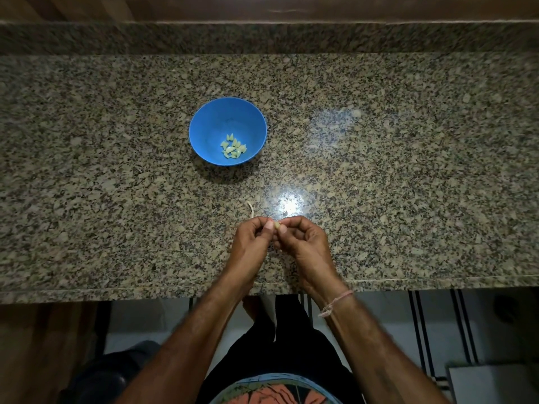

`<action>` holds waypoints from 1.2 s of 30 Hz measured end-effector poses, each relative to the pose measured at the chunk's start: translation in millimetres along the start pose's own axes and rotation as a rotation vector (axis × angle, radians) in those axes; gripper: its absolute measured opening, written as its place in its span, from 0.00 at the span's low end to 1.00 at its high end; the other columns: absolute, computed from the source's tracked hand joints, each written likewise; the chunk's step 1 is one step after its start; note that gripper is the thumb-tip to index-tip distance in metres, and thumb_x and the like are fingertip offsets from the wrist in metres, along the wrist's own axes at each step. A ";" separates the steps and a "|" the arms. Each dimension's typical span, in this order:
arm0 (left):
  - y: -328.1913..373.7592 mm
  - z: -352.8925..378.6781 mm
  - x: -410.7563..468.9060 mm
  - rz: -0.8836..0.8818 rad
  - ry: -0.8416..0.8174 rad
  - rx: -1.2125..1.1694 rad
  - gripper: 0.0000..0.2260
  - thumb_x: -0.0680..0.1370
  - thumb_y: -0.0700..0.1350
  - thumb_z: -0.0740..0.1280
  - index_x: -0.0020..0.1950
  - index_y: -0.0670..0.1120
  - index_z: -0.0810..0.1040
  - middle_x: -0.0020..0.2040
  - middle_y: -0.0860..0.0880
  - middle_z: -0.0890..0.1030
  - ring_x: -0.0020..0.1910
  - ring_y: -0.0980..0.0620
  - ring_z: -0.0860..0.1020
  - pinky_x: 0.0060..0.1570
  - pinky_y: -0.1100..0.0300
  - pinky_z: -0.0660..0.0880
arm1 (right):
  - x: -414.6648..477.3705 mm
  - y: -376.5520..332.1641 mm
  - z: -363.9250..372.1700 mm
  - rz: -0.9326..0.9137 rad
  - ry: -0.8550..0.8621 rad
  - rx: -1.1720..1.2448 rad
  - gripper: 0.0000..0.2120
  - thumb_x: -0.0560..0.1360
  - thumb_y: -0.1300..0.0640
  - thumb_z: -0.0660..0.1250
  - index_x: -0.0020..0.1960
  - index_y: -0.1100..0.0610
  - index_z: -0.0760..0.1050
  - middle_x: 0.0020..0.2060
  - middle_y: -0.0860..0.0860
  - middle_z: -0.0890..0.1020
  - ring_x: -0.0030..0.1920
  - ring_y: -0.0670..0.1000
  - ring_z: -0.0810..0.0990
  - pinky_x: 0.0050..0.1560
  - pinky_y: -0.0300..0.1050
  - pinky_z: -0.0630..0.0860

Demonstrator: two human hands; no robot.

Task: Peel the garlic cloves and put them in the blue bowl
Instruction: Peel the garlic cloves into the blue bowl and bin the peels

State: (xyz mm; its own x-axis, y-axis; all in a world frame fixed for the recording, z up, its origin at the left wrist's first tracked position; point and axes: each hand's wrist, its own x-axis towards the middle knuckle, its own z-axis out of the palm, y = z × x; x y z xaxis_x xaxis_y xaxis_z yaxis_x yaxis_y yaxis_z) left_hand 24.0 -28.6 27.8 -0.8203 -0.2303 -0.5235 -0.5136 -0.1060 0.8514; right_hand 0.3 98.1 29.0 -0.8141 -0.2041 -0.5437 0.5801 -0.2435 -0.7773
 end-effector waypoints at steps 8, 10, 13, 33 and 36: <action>-3.9 -0.8 4.2 -0.049 0.065 0.146 0.09 0.87 0.48 0.62 0.58 0.47 0.81 0.56 0.50 0.85 0.58 0.53 0.83 0.59 0.53 0.81 | -0.9 -3.7 -5.2 -0.142 -0.115 -0.288 0.10 0.80 0.63 0.72 0.60 0.56 0.83 0.55 0.53 0.85 0.60 0.52 0.84 0.62 0.51 0.82; -4.4 1.7 1.7 -0.027 0.136 0.020 0.06 0.84 0.45 0.67 0.56 0.47 0.83 0.53 0.48 0.87 0.56 0.51 0.85 0.58 0.51 0.82 | 0.1 -4.0 -3.3 -0.122 -0.098 -0.209 0.11 0.80 0.65 0.70 0.61 0.58 0.83 0.58 0.53 0.86 0.63 0.52 0.83 0.64 0.51 0.81; -2.4 4.2 -4.1 0.035 0.152 -0.068 0.05 0.83 0.41 0.69 0.56 0.46 0.84 0.50 0.47 0.87 0.54 0.48 0.85 0.54 0.55 0.83 | -0.5 -5.7 0.5 -0.069 -0.048 -0.030 0.09 0.78 0.69 0.70 0.58 0.65 0.81 0.54 0.59 0.87 0.59 0.57 0.86 0.60 0.49 0.83; 5.2 -7.4 -2.0 -0.085 -0.009 0.113 0.09 0.84 0.45 0.67 0.47 0.44 0.80 0.40 0.50 0.78 0.35 0.56 0.73 0.34 0.62 0.70 | 16.2 4.9 -7.9 -0.455 0.064 -0.748 0.08 0.78 0.58 0.75 0.42 0.57 0.78 0.34 0.46 0.81 0.35 0.48 0.79 0.35 0.45 0.78; 10.6 -6.9 -0.5 -0.028 0.025 0.247 0.10 0.84 0.46 0.67 0.45 0.44 0.79 0.37 0.51 0.77 0.33 0.57 0.71 0.32 0.62 0.68 | 16.7 5.3 -5.6 -0.406 0.105 -0.773 0.10 0.80 0.56 0.73 0.41 0.57 0.77 0.33 0.46 0.80 0.33 0.43 0.75 0.33 0.38 0.76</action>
State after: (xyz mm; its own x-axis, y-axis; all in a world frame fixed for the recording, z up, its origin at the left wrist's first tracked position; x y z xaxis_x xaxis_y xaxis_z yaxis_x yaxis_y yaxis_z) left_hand 20.8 -36.3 37.3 -0.7998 -0.2546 -0.5436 -0.5848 0.1267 0.8012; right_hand -10.4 98.7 14.1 -0.9740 -0.1438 -0.1753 0.0959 0.4394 -0.8931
